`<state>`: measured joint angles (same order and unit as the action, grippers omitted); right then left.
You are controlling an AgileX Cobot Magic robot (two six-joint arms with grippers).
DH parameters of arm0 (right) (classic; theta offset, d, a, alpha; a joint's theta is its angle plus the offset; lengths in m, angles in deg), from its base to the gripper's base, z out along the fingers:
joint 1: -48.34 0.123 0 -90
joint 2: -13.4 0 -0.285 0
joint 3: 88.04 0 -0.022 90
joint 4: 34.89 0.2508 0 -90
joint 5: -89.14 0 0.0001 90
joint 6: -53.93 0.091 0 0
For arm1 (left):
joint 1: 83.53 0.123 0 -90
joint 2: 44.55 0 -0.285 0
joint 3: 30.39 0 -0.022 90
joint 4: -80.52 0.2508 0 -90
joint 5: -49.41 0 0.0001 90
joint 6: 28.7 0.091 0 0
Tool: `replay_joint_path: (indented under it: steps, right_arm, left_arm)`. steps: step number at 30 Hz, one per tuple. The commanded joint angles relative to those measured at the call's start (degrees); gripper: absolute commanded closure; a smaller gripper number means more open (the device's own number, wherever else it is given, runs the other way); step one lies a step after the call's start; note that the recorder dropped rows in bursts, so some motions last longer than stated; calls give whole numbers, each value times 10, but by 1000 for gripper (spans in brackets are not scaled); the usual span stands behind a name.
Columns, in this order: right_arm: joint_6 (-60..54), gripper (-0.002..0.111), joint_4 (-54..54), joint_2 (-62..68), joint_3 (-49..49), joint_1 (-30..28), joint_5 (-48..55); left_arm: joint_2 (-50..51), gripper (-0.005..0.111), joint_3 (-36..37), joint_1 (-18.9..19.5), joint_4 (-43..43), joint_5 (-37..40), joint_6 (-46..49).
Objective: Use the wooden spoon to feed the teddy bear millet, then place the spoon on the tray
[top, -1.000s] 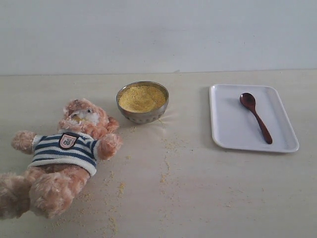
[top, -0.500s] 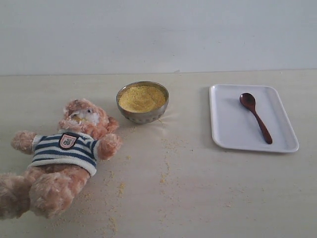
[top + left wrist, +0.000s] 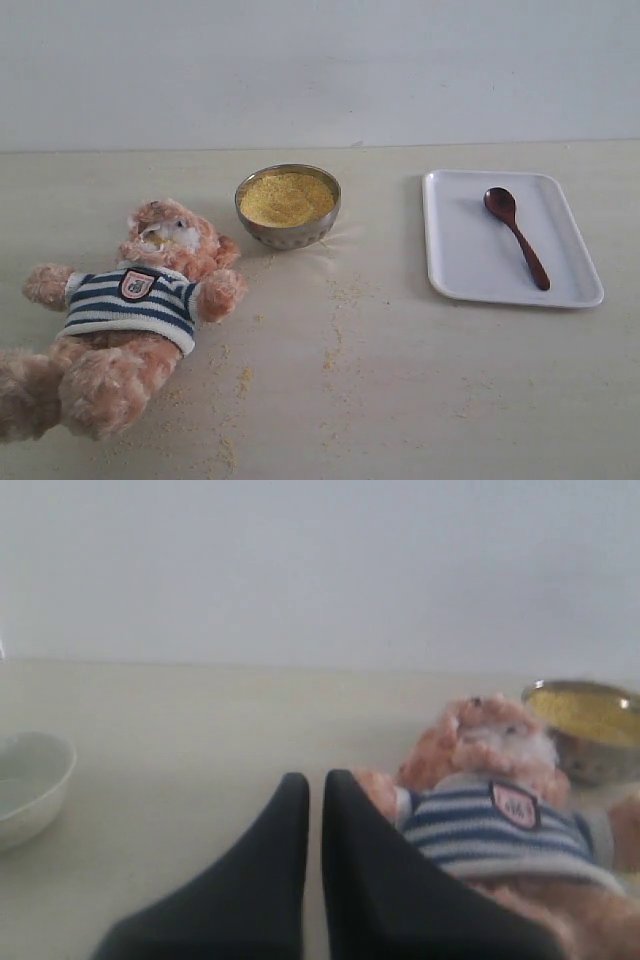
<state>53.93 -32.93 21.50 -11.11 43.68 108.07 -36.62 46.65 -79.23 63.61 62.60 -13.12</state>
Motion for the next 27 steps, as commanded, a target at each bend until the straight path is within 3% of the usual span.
replay_joint_path:
  steps: [1,27]
  right_arm:
    - [-4,108,-1,-3,3,-3,-5]
    - [-3,108,-1,-3,3,-3,-5]
  left_arm:
    - [-1,102,2,4,44,65,-17]
    - [-1,102,2,8,60,50,-21]
